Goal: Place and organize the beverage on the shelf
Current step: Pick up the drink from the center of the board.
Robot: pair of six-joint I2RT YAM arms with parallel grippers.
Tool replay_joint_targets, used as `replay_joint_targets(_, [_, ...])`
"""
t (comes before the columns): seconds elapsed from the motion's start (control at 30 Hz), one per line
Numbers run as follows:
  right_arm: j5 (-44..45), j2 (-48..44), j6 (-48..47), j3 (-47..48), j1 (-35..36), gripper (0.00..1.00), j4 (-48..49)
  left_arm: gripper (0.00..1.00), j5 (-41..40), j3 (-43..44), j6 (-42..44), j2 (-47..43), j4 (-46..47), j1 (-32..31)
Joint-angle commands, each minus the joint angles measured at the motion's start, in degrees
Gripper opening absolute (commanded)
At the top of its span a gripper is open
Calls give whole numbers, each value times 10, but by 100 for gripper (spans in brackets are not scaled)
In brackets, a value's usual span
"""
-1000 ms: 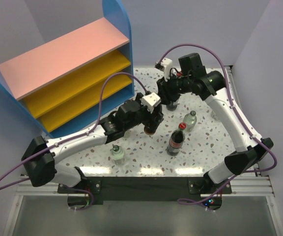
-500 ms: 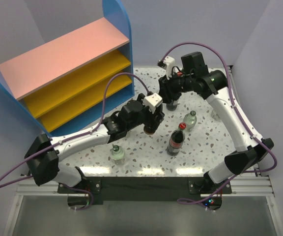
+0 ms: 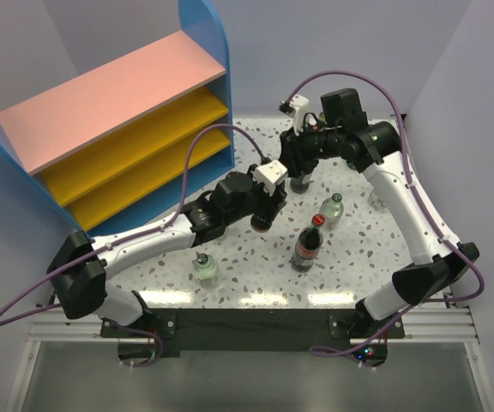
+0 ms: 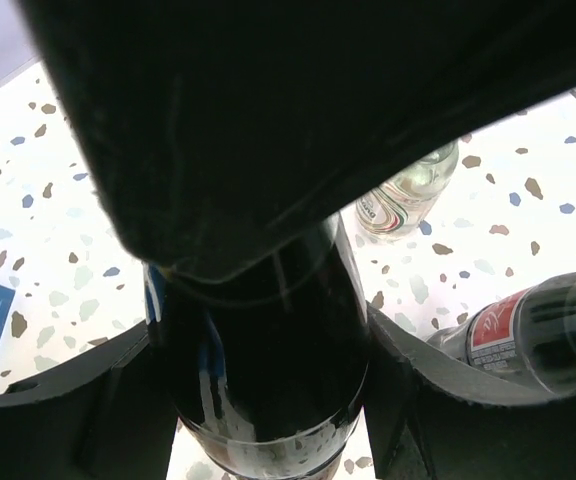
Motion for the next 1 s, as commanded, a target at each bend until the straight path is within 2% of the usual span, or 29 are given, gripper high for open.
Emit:
replay_joint_targets(0.0, [-65,-37,25,28,0,0,68,0,17,31,-1,-10,25,-3])
replay_joint_targets(0.07, [-69,-40,25,23,0,1,71,0,20,24,-8,-25,35,-3])
replay_joint_targets(0.1, [-72,-43,25,18,1,11,72,0,18,19,-9,-31,40,-4])
replay_joint_targets(0.37, [-131,-54,12,16,0,46,75,0,5,-11,-30,-93,79,-3])
replay_joint_targets(0.4, [-134,-53,8,18,0,55,73,0,3,-12,-32,-97,81,-3])
replay_joint_targets(0.47, [-141,-58,0,21,0,67,70,0,3,-12,-37,-108,84,-3])
replay_joint_targets(0.5, [-144,-58,-4,25,0,79,68,0,4,-13,-38,-111,84,-3])
replay_joint_targets(0.8, [-138,-94,-50,63,-4,93,48,0,-14,-1,-40,-158,68,-4])
replay_joint_targets(0.97, [-147,-118,-74,101,-26,99,38,0,-52,25,-28,-191,13,-2])
